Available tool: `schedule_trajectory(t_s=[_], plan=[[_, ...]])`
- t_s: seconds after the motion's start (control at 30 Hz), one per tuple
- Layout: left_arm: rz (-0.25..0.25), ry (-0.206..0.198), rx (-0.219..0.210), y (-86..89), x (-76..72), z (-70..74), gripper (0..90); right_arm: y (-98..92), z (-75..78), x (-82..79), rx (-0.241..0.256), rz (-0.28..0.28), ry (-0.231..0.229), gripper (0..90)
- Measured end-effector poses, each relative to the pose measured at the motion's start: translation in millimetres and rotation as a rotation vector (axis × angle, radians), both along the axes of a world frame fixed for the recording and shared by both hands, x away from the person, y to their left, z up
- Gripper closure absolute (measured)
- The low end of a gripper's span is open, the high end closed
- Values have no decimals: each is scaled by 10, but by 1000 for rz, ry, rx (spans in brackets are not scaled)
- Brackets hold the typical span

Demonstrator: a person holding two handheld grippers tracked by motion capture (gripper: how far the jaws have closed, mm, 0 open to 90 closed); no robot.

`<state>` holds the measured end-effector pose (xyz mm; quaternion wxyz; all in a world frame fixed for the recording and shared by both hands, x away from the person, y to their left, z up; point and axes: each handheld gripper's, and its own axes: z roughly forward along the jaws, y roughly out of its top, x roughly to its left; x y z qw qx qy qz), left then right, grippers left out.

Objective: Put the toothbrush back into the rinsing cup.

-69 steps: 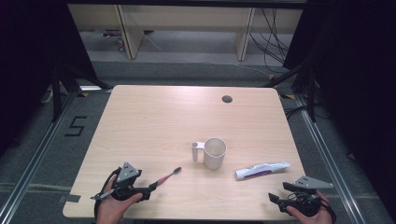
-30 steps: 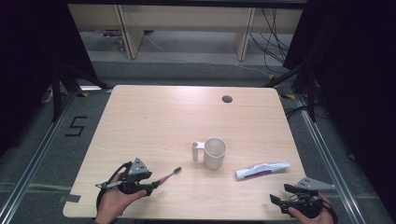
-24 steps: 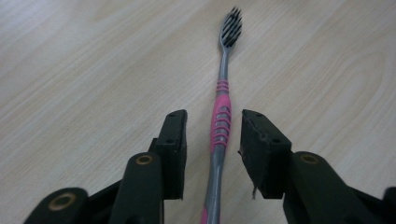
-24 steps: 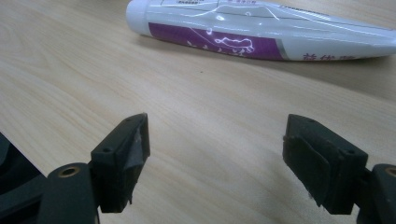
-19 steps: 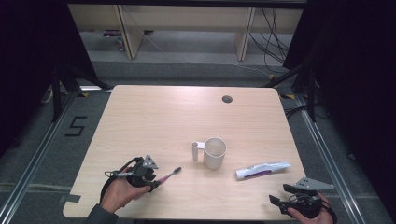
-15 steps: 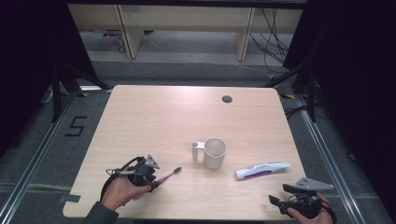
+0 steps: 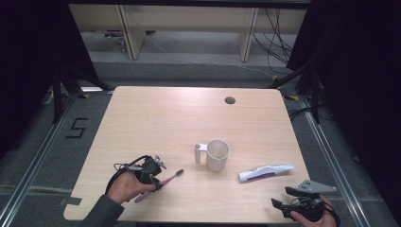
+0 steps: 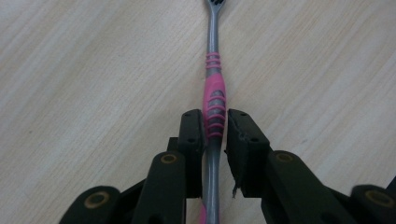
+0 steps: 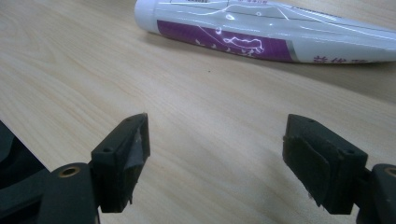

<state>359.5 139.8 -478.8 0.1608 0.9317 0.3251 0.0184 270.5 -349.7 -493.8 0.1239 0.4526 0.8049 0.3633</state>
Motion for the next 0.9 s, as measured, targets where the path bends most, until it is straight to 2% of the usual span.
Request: schedule_trajectory(t_s=[0.13, 0.23, 0.47, 0.57, 0.7, 0.83, 0.9], plan=[[-10, 29, 21, -40, 30, -15, 760, 2, -4, 7, 0, 9, -8, 242], [-24, 26, 36, -64, 45, -31, 765, 2, -5, 3, -1, 7, -8, 242], [-66, 48, 80, -119, 80, -21, 787, 13, -10, 4, 8, 8, -4, 242], [-77, 63, 103, -143, 94, -14, 792, 6, -5, -1, -3, 8, -3, 242], [-82, 71, 126, -166, 109, -13, 806, 12, -15, 4, 8, 14, -1, 242], [-95, 77, 153, -191, 113, -6, 817, 9, -6, -1, -2, 9, -5, 243], [-101, 81, 153, -197, 103, -10, 819, 3, 1, -7, -14, 5, -3, 243]])
